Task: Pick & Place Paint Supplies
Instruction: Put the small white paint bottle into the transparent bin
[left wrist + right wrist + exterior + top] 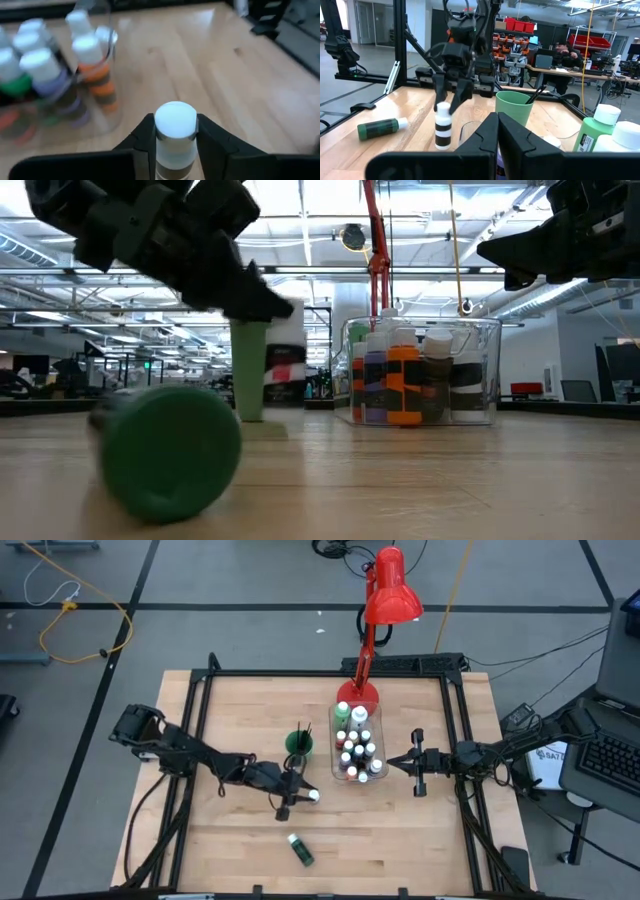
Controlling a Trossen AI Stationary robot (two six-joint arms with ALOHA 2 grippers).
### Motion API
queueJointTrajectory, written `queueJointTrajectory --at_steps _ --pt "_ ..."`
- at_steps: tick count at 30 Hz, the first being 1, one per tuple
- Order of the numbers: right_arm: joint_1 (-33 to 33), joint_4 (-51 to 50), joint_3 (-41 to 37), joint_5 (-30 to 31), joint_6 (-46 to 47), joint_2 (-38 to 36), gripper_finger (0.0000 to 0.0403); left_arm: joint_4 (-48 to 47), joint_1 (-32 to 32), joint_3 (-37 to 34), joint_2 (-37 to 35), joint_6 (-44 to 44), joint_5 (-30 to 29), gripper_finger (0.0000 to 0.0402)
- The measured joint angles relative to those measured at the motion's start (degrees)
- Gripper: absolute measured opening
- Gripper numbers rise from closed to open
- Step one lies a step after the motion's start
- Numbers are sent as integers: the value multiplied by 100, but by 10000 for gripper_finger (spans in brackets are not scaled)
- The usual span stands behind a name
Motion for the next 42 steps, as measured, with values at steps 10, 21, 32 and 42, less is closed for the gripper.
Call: queueJointTrajectory --at_steps 10,21,32,42 --pt "1 -1 -2 0 0 -1 4 -1031 687 1570 -76 570 1546 92" --pt "1 -101 -1 0 -131 1 4 -1773 1360 2154 -6 864 899 92" --pt "0 -34 -2 1 -131 11 4 -1812 1419 2008 498 857 935 92" --pt "-2 -84 0 1 -131 29 4 -1223 1551 2038 1206 543 980 92"
